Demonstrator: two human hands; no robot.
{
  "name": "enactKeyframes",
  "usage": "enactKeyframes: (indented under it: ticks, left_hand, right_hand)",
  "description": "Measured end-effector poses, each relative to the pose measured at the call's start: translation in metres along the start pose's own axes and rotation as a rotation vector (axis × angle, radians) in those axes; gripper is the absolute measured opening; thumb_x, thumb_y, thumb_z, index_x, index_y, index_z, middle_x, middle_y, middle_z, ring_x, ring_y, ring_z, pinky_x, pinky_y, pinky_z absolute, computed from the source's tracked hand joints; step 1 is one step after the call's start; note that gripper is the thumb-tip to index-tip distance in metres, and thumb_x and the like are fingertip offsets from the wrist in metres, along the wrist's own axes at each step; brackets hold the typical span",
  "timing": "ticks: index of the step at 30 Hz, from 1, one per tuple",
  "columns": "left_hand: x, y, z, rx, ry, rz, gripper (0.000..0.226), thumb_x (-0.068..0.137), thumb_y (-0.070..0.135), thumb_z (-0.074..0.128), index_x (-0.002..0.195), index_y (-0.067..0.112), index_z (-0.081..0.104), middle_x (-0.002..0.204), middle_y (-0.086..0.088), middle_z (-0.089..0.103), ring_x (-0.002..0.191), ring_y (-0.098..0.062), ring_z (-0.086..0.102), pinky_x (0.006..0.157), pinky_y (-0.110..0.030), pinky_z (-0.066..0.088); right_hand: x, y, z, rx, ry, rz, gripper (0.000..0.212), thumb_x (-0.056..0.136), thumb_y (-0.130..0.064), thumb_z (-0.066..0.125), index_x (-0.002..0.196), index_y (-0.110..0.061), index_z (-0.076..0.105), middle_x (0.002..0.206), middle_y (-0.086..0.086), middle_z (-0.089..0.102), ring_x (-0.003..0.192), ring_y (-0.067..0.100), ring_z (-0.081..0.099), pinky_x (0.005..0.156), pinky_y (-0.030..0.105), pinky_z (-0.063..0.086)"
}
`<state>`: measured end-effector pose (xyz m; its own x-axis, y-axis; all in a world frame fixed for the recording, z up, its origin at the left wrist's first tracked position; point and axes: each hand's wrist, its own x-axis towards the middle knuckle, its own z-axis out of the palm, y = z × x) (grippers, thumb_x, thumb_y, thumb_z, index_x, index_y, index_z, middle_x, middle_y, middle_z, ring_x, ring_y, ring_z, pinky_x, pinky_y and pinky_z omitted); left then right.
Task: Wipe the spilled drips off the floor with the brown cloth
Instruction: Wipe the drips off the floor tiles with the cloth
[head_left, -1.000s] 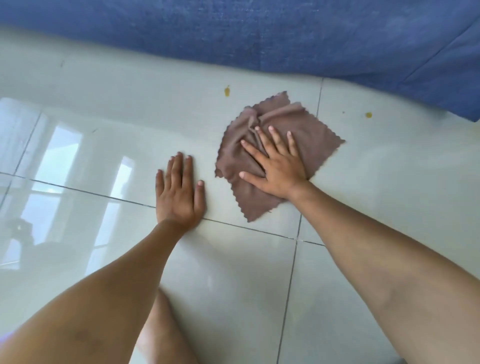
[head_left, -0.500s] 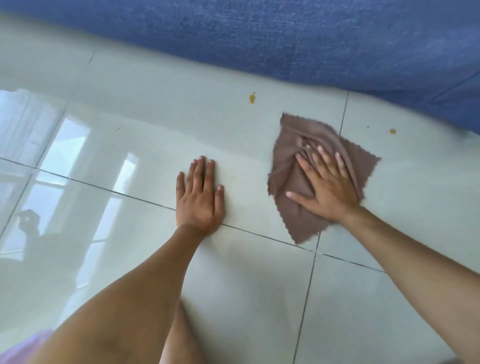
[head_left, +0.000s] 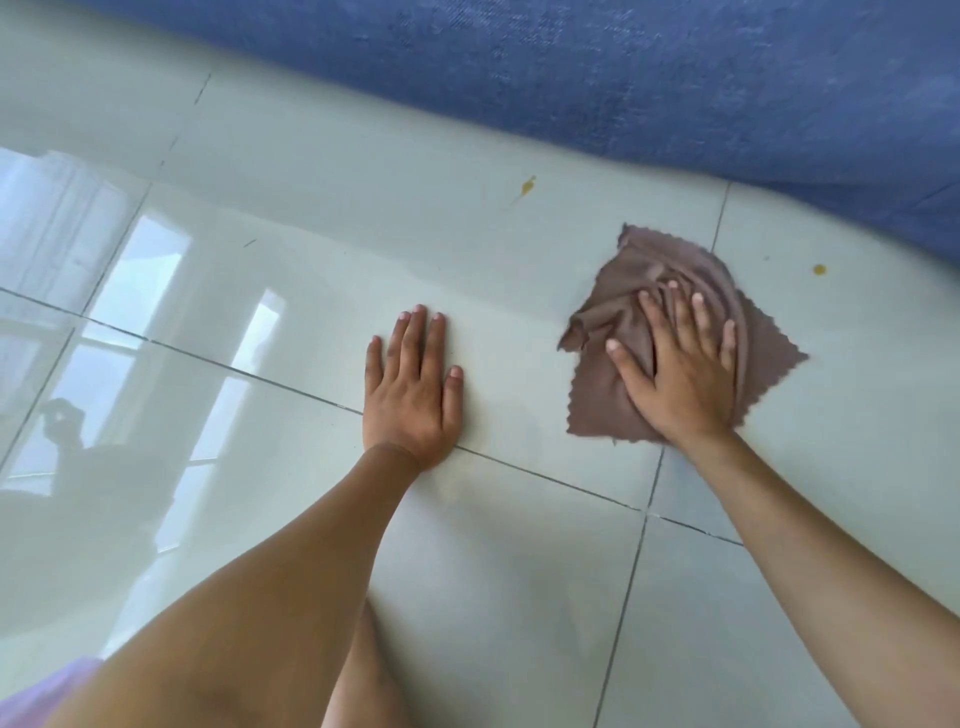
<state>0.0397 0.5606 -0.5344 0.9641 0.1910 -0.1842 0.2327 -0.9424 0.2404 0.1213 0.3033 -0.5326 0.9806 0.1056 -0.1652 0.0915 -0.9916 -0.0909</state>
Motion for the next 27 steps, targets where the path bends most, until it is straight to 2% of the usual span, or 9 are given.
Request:
enactKeyframes:
  ticks: [3,8,11,14,17,20,22,24,27]
  left_hand:
    - [0.001,-0.002,0.002,0.011,0.003,-0.003,0.063,0.094,0.038,0.019,0.154,0.019,0.008,0.163,0.0,0.006,0.151,-0.016,0.001,0.122,-0.04,-0.004]
    - [0.002,-0.002,0.003,0.037,0.012,0.003,0.064,0.093,0.04,0.017,0.154,0.02,0.009,0.163,-0.001,0.008,0.151,-0.016,0.003,0.12,-0.038,-0.006]
    - [0.002,-0.002,0.002,0.036,0.008,0.003,0.065,0.093,0.041,0.017,0.153,0.019,0.011,0.163,-0.001,0.009,0.151,-0.017,0.005,0.121,-0.038,-0.005]
    - [0.002,-0.003,0.002,0.043,0.014,0.009,0.065,0.093,0.041,0.017,0.153,0.017,0.014,0.163,-0.002,0.012,0.151,-0.018,0.007,0.121,-0.04,-0.002]
    - [0.001,-0.003,0.003,0.029,0.021,0.005,0.064,0.093,0.04,0.019,0.153,0.018,0.014,0.162,-0.002,0.013,0.151,-0.017,0.007,0.121,-0.039,-0.003]
    - [0.001,-0.001,0.003,0.03,0.014,0.005,0.064,0.094,0.04,0.019,0.154,0.019,0.011,0.163,-0.001,0.009,0.151,-0.016,0.004,0.121,-0.039,-0.005]
    - [0.001,-0.002,0.002,0.029,0.007,0.001,0.064,0.094,0.04,0.018,0.154,0.019,0.009,0.163,-0.001,0.008,0.151,-0.016,0.002,0.121,-0.039,-0.005]
    - [0.002,-0.002,0.002,0.036,0.01,-0.001,0.065,0.093,0.041,0.017,0.154,0.019,0.009,0.163,-0.001,0.008,0.151,-0.016,0.003,0.121,-0.039,-0.005]
    - [0.001,-0.002,0.002,0.041,0.01,0.001,0.065,0.092,0.041,0.017,0.153,0.018,0.013,0.163,-0.002,0.012,0.151,-0.017,0.006,0.121,-0.039,-0.004]
  right_hand:
    - [0.065,-0.029,-0.011,0.046,-0.024,0.044,0.074,0.085,-0.071,0.028,0.148,-0.034,0.017,0.161,-0.001,0.011,0.148,0.026,0.008,0.119,0.055,0.005]
    - [0.124,-0.102,-0.01,0.044,-0.123,-0.167,0.062,0.09,-0.065,0.022,0.147,-0.042,0.014,0.162,-0.004,0.0,0.149,0.024,-0.004,0.119,0.053,-0.003]
    - [0.086,-0.1,-0.004,0.007,-0.096,-0.42,0.054,0.094,-0.055,0.021,0.144,-0.038,0.03,0.161,-0.003,0.013,0.149,0.021,0.007,0.12,0.048,0.005]
    - [0.036,-0.05,0.0,-0.056,-0.092,-0.575,0.054,0.091,-0.055,0.021,0.144,-0.042,0.028,0.157,-0.004,0.026,0.146,0.02,0.021,0.119,0.044,0.014]
    - [0.021,0.006,-0.004,-0.081,-0.113,-0.407,0.062,0.089,-0.066,0.01,0.144,-0.043,0.024,0.157,-0.002,0.026,0.146,0.022,0.021,0.118,0.046,0.012]
    - [0.051,0.01,-0.013,-0.063,-0.106,-0.172,0.07,0.082,-0.074,0.012,0.145,-0.044,0.017,0.161,-0.002,0.01,0.149,0.022,0.006,0.12,0.05,0.004]
    - [0.079,-0.02,-0.016,-0.015,-0.102,-0.075,0.065,0.086,-0.071,0.016,0.145,-0.046,0.011,0.162,-0.004,0.0,0.149,0.023,-0.002,0.119,0.054,-0.001]
    - [0.101,-0.068,-0.013,0.039,-0.087,-0.043,0.059,0.091,-0.063,0.017,0.146,-0.043,0.011,0.162,-0.004,-0.001,0.149,0.025,-0.004,0.117,0.058,-0.003]
    - [0.103,-0.136,-0.005,0.061,-0.101,-0.202,0.055,0.095,-0.053,0.02,0.148,-0.037,0.014,0.162,-0.005,0.005,0.149,0.024,-0.001,0.118,0.057,-0.003]
